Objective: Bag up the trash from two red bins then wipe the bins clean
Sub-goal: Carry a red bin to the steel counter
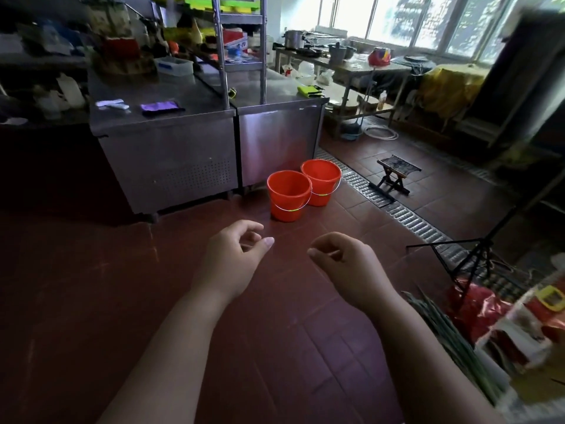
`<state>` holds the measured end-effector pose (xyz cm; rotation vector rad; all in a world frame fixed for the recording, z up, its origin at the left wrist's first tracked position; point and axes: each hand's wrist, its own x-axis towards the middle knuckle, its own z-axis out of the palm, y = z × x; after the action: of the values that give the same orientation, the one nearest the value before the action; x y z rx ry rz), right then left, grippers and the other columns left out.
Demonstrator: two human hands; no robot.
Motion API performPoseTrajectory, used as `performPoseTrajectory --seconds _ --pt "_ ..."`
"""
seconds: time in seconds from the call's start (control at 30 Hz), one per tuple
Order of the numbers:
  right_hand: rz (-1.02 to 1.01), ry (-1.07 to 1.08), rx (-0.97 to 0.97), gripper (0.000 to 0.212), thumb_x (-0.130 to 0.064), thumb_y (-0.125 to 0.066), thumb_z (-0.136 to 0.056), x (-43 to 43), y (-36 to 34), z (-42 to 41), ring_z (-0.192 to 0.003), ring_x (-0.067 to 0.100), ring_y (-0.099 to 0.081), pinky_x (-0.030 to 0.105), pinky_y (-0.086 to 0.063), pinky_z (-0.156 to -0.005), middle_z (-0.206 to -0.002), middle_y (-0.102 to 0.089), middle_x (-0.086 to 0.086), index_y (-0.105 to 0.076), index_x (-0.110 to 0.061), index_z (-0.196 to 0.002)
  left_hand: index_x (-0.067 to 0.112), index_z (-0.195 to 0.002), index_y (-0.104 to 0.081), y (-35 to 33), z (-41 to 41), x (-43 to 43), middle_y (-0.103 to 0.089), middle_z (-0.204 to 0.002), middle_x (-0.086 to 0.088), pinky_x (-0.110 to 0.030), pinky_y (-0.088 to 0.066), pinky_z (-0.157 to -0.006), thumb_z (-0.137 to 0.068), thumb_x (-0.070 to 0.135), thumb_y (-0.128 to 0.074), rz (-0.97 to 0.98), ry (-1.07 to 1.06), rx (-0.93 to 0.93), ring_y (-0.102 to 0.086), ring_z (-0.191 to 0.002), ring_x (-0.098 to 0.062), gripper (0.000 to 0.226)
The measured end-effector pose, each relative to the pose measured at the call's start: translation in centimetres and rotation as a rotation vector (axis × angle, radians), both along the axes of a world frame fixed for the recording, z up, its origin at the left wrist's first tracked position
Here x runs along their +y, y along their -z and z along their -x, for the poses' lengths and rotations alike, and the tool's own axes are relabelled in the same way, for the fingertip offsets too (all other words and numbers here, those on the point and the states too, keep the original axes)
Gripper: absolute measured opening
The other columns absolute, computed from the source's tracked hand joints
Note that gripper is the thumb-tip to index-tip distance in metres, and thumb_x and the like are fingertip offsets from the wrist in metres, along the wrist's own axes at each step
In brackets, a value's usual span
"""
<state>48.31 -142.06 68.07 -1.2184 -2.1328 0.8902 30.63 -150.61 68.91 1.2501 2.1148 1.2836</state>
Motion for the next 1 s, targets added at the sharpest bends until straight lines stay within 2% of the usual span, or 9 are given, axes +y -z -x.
performPoseTrajectory --seconds 0.2,0.53,0.8,1.0 --pt "-0.017 0.039 -0.005 0.005 -0.035 -0.068 -0.085 9.3 0.8 2.8 -0.077 -0.004 -0.059 0.013 -0.043 -0.065 -0.083 -0.065 -0.017 -0.064 -0.037 -0.083 0.027 -0.103 -0.065 1.0 3.2 10.1 -0.064 -0.089 0.012 -0.002 -0.037 -0.057 -0.084 0.033 -0.067 -0.010 0.061 0.005 -0.058 -0.076 0.003 0.019" --pt "0.007 0.062 -0.043 0.007 -0.037 -0.067 -0.085 30.2 2.4 8.2 -0.076 -0.005 -0.058 0.020 -0.047 -0.068 -0.085 -0.066 -0.016 -0.066 -0.032 -0.089 0.028 -0.100 -0.065 2.7 8.7 30.3 -0.065 -0.088 0.012 0.000 -0.037 -0.057 -0.084 0.031 -0.068 0.031 0.053 -0.017 -0.058 -0.073 0.001 0.017" --pt "0.074 -0.029 -0.125 0.006 -0.038 -0.066 -0.086 42.7 4.6 14.4 -0.078 0.000 -0.060 0.028 -0.053 -0.071 -0.084 -0.066 -0.014 -0.065 -0.032 -0.087 0.026 -0.097 -0.066 6.4 15.1 41.0 -0.066 -0.090 0.007 -0.005 -0.040 -0.060 -0.082 0.026 -0.071 0.104 -0.031 -0.165 -0.063 -0.078 -0.003 0.016" --pt "0.110 -0.044 -0.194 0.014 -0.041 -0.064 -0.086 52.2 6.8 19.9 -0.082 0.002 -0.062 0.030 -0.053 -0.074 -0.089 -0.067 -0.012 -0.066 -0.030 -0.095 0.027 -0.097 -0.066 8.7 20.9 51.1 -0.066 -0.090 0.008 -0.011 -0.040 -0.062 -0.082 0.027 -0.070 0.129 -0.018 -0.194 -0.062 -0.079 -0.004 0.015"
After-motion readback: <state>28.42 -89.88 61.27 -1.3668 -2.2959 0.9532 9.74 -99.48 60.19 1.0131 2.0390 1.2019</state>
